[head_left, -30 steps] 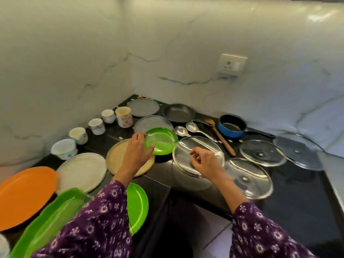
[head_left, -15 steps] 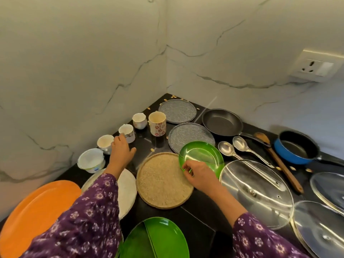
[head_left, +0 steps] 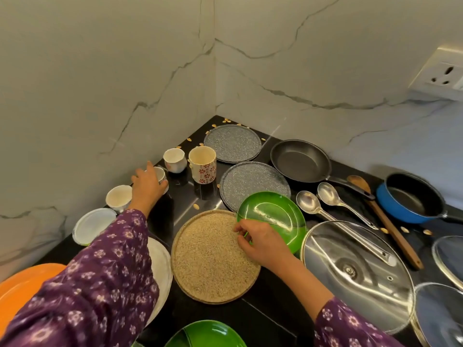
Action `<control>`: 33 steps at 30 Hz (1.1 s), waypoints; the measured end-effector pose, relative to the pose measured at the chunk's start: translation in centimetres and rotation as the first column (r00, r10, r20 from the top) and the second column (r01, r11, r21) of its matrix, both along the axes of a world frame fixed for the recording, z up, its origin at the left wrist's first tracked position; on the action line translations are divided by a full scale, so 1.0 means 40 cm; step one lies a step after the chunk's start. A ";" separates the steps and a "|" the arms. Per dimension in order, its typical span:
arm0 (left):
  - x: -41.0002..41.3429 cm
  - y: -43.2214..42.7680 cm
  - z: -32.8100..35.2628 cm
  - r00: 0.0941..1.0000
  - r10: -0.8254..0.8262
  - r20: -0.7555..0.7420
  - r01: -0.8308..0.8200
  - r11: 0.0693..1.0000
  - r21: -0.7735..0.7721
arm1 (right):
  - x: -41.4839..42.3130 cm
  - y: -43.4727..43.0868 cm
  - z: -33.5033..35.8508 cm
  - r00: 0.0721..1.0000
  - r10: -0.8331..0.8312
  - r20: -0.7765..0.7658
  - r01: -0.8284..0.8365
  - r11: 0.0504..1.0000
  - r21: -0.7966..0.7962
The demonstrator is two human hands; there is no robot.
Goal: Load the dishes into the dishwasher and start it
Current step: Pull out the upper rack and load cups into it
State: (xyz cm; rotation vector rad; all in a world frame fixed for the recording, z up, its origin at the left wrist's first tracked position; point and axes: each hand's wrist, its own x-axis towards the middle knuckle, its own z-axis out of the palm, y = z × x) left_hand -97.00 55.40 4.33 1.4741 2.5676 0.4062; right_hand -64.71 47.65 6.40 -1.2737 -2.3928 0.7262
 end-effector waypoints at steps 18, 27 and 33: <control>0.574 -0.225 0.312 0.839 -0.533 0.113 0.433 0.777 0.457 | 0.283 -0.160 0.117 0.859 -0.305 -0.412 0.287 0.952 -0.107; 1.213 -0.488 0.319 0.419 -0.889 0.185 0.748 0.453 0.484 | 0.754 -0.470 0.152 0.234 -0.789 -0.568 0.575 0.583 -0.574; 1.613 -0.775 0.238 0.069 -0.973 0.222 0.881 0.164 0.444 | 1.080 -0.781 0.113 -0.159 -0.843 -0.515 0.525 0.369 -0.767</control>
